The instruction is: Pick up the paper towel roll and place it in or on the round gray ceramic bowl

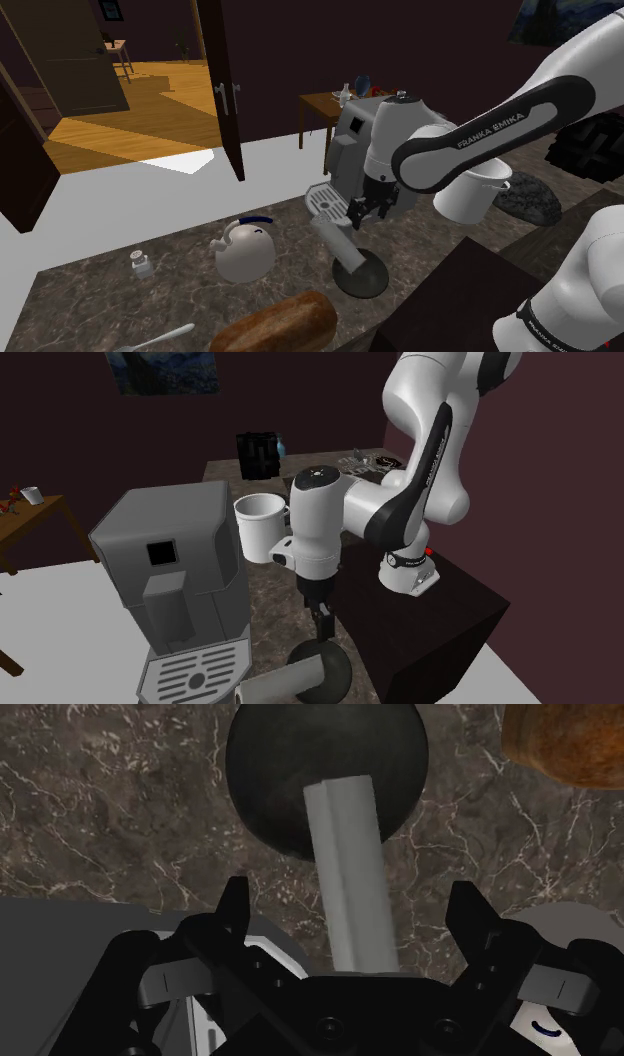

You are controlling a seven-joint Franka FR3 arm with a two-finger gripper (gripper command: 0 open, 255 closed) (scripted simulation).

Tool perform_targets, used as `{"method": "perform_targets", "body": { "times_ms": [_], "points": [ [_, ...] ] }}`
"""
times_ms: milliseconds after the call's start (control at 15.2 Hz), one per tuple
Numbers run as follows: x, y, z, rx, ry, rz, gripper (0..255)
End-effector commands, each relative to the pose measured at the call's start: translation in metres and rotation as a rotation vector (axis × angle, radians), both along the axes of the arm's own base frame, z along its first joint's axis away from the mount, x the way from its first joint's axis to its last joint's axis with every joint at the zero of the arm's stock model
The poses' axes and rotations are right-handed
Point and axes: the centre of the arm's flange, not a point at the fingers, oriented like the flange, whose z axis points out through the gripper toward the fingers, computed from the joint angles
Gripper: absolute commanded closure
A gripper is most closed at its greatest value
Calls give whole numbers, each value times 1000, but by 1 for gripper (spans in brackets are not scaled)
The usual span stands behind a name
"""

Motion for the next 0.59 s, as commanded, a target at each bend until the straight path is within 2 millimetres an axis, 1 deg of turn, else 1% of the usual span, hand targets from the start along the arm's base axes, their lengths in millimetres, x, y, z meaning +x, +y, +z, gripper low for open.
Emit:
{"method": "perform_targets", "body": {
  "times_ms": [0,66,528],
  "points": [
    [1,-1,22,0,2,0,0],
    [1,-1,32,0,2,0,0],
    [1,-1,32,0,2,0,0]
  ]
}}
